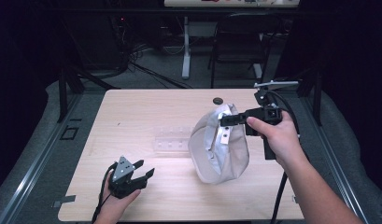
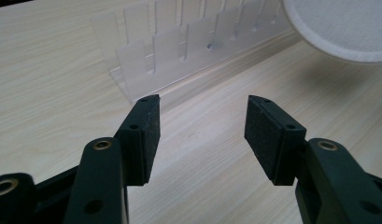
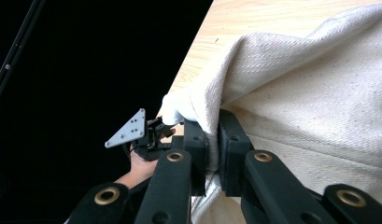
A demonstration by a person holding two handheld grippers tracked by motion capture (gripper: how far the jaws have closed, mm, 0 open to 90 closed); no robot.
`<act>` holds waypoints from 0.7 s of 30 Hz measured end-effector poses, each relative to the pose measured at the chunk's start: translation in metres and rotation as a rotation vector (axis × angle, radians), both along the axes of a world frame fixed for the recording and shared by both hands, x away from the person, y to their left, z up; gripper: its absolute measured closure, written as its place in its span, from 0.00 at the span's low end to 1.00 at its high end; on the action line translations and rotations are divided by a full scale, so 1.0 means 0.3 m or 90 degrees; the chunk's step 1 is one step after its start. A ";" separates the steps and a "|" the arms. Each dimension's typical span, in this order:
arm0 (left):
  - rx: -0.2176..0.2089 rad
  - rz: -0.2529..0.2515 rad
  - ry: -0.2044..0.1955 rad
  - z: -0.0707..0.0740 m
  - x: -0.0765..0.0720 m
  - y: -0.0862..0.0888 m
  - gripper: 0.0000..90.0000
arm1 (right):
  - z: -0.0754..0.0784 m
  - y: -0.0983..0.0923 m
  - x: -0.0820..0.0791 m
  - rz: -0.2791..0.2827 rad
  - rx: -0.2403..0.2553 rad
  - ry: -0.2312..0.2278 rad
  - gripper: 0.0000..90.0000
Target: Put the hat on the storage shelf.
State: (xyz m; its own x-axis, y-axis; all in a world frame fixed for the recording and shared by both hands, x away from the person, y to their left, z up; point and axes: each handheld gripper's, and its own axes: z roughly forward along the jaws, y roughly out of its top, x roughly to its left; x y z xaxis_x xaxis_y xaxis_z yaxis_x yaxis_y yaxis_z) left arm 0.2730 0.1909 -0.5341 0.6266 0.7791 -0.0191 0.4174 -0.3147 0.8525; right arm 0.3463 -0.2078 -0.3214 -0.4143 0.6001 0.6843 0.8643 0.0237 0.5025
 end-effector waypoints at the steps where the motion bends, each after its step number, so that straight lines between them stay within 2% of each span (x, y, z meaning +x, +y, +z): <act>1: -0.003 -0.002 -0.004 0.004 -0.002 -0.006 0.51 | 0.004 0.003 0.002 -0.001 0.001 0.001 0.94; 10: -0.005 -0.034 -0.026 0.042 -0.011 -0.065 0.50 | 0.032 0.033 0.023 -0.004 0.000 -0.003 0.94; 15: -0.007 -0.045 -0.024 0.052 -0.005 -0.089 0.49 | 0.050 0.053 0.035 -0.005 -0.004 -0.009 0.94; 21: -0.011 -0.064 -0.031 0.070 -0.002 -0.145 0.48 | 0.065 0.082 0.052 -0.005 -0.008 -0.007 0.94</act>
State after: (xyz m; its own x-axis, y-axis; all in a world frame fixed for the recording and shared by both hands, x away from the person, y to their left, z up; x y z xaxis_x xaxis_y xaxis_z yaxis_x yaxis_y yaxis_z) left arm 0.2725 0.1473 -0.5130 0.7026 0.7116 0.0009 0.3420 -0.3387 0.8765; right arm 0.3619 -0.1831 -0.3020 -0.4173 0.6119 0.6719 0.8590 0.0241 0.5115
